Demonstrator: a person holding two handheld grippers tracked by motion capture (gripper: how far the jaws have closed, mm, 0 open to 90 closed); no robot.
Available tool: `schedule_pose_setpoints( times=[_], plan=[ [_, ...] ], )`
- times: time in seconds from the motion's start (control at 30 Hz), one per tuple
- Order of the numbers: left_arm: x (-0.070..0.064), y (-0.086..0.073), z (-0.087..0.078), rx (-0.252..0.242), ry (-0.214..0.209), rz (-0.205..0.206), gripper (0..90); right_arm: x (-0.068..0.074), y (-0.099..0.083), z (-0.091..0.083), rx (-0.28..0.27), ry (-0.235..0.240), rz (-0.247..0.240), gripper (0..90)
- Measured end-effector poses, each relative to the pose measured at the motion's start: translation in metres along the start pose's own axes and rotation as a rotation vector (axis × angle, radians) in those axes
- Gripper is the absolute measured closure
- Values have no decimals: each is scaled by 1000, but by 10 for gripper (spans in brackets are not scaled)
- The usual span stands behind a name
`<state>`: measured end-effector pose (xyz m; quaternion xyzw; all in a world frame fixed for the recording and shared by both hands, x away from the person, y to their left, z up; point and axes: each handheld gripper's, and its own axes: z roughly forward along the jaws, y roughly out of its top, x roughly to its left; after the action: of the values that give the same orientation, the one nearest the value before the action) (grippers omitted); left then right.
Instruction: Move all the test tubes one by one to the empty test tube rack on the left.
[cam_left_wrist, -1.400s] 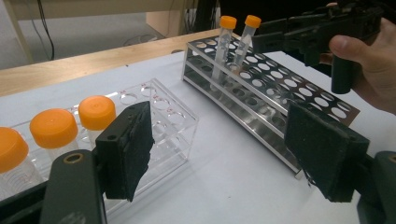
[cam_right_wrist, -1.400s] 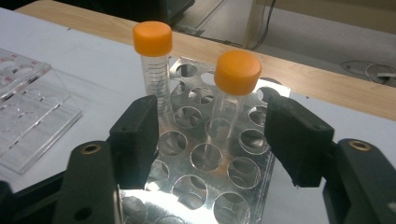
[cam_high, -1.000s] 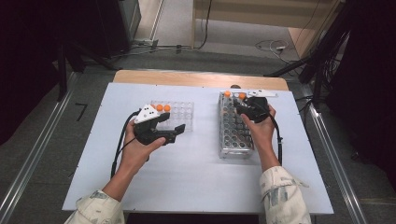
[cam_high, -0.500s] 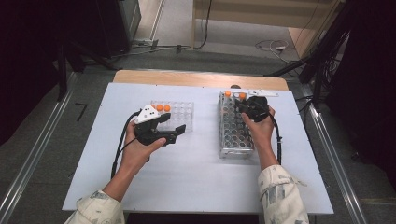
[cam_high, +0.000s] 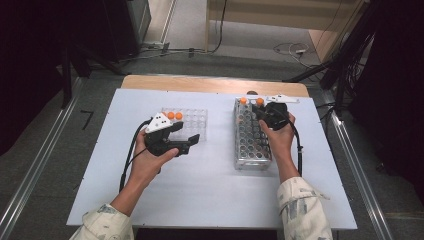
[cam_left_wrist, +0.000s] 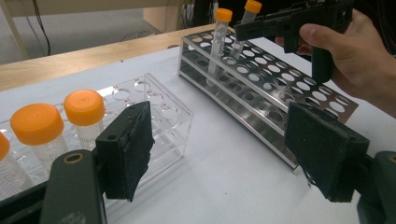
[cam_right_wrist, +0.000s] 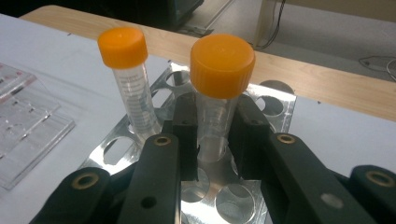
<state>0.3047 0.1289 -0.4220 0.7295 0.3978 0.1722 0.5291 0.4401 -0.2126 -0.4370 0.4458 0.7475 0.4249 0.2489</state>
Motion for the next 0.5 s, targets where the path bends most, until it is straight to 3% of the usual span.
schedule_pose_setpoints(
  times=[0.5],
  plan=[
    [0, 0, 0, -1, -1, 0, 229, 3, 18, -25, -60, 3, -20, 713]
  ],
)
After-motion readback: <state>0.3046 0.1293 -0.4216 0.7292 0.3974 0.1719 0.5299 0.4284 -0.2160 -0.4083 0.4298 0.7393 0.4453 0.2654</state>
